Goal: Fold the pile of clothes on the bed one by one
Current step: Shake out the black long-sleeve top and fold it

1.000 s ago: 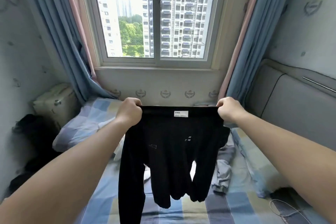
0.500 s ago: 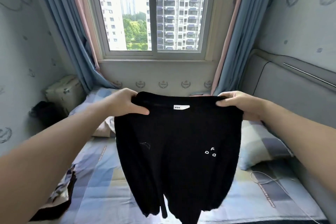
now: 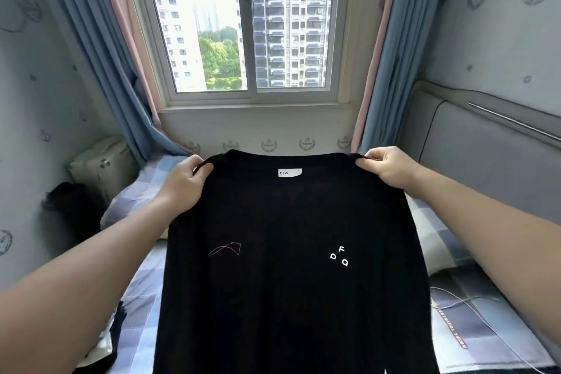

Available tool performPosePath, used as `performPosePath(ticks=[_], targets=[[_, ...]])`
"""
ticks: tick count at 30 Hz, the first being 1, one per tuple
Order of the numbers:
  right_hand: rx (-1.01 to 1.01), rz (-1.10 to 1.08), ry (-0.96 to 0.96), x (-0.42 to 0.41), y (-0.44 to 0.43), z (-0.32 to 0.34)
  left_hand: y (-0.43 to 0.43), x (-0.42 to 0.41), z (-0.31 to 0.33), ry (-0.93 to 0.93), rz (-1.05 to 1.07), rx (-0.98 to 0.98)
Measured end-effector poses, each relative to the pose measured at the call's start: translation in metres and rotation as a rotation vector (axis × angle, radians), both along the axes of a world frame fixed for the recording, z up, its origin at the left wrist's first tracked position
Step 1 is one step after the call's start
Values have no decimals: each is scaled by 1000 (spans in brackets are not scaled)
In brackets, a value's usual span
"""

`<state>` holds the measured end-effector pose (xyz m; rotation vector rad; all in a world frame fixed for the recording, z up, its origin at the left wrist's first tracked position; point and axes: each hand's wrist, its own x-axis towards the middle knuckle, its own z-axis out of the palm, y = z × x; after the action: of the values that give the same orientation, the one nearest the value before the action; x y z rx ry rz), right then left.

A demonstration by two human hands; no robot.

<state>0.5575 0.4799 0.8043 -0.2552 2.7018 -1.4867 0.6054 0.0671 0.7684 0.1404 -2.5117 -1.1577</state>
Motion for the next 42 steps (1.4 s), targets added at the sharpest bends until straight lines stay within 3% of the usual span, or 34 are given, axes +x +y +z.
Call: performPosePath(ticks=[9, 15, 18, 22, 25, 31, 36, 42], targets=[[268, -165, 0, -154, -79, -94, -61, -139, -89, -64, 90, -272], [502, -227, -214, -312, -148, -247, -105, -306, -243, -247, 148, -410], [448, -302, -309, -384, -186, -357, -126, -387, -355, -333, 159, -316], [155, -471, -530, -462, -237, -514, -151, -469, -502, -447, 239, -73], [39, -492, -449, -498, -262, -607, -163, -503, -583, -456, 290, -19], [-35, -167, -484, -490, -287, -703, -153, -494, -678, -471, 43, -22], [280, -109, -592, -417, -280, -714, -126, -425, -686, -510, -156, -159], [579, 111, -514, -303, -252, -663, -97, -312, -655, -717, -266, -294]])
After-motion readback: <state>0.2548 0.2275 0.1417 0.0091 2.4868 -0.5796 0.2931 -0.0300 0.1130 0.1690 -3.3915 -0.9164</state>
